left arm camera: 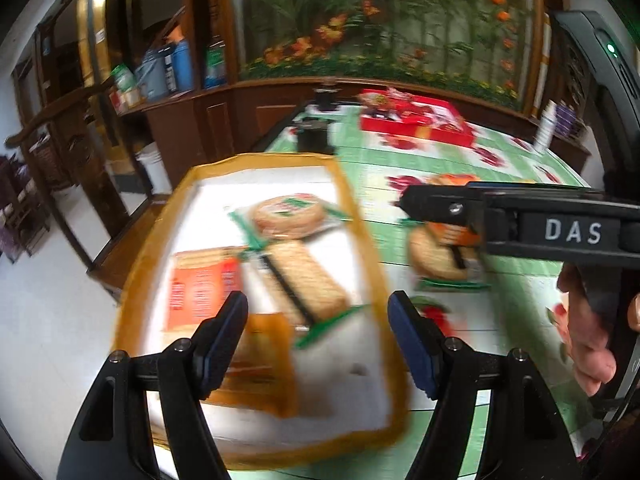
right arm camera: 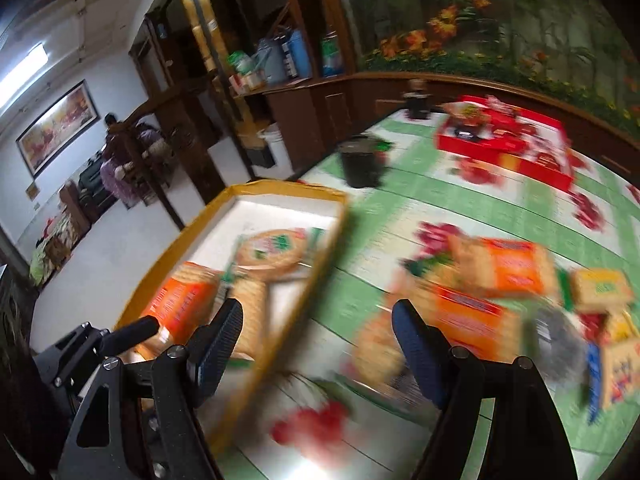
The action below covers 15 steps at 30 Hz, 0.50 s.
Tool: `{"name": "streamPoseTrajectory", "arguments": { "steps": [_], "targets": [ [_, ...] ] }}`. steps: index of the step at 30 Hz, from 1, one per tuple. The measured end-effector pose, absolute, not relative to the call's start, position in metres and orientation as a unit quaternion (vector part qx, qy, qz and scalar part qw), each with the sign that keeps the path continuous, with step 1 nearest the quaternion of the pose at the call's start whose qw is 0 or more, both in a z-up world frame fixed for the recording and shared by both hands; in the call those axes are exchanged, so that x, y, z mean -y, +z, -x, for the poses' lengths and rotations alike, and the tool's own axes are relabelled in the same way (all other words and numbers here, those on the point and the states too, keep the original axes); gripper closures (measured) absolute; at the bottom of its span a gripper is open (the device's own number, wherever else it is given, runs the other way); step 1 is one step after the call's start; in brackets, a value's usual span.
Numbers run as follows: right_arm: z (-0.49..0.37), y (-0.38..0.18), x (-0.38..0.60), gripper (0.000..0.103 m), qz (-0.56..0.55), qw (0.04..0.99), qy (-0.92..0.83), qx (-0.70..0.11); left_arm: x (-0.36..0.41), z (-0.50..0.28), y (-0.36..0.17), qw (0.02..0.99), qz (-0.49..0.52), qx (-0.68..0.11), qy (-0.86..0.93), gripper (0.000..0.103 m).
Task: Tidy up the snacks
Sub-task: 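Grasp the clear plastic snack bag with right tool while left reaches for orange pack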
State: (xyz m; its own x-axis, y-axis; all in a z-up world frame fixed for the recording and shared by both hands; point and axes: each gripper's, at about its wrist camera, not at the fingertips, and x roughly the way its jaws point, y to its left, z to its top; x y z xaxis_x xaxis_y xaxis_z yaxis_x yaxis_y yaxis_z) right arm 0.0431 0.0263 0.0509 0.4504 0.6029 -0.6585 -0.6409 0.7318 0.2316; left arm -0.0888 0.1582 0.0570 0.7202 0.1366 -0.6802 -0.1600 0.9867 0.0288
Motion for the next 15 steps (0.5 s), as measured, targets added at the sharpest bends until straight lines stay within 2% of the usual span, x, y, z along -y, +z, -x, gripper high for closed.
{"name": "streamPoseTrajectory", "arguments": {
  "steps": [5, 10, 15],
  "targets": [
    [-0.057, 0.042, 0.056, 0.022, -0.003, 0.880, 0.303, -0.365, -0.116, 0.079, 0.049, 0.924, -0.002, -0.379, 0.046, 0.031],
    [-0.095, 0.022, 0.139, 0.022, -0.092, 0.887, 0.235, -0.387, -0.070, 0.072, 0.036, 0.920, -0.029, -0.391, 0.010, 0.028],
    [-0.121, 0.012, 0.164, 0.022, -0.180, 0.869, 0.249, -0.389, -0.047, 0.069, 0.031, 0.918, -0.032, -0.396, -0.016, 0.028]
  ]
}}
